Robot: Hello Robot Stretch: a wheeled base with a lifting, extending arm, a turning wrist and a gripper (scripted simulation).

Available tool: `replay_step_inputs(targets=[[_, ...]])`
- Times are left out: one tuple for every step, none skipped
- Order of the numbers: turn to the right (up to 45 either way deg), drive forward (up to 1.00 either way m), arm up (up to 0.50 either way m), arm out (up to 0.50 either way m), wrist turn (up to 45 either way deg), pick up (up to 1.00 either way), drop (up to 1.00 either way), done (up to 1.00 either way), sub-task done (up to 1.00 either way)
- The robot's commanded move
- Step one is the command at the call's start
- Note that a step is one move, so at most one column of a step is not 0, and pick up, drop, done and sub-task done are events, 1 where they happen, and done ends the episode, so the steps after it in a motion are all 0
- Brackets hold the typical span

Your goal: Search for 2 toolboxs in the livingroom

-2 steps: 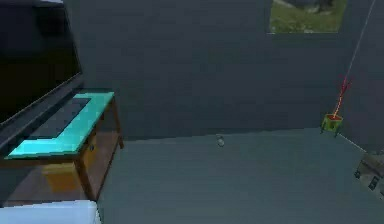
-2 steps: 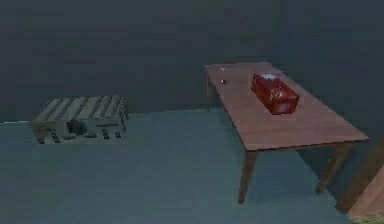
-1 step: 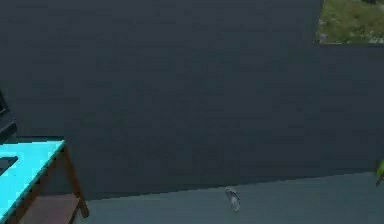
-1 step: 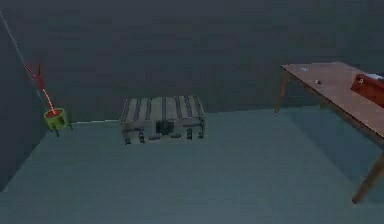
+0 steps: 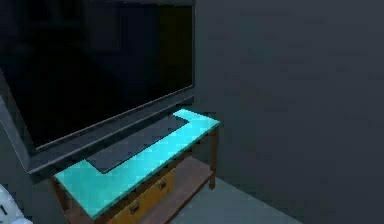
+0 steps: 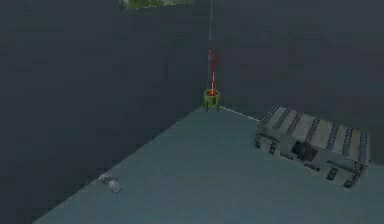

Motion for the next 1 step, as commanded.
replay_step_inputs(targets=[[-18.0,0.00,0.00,0.00,0.0,0.00,0.00,0.00,0.00]])
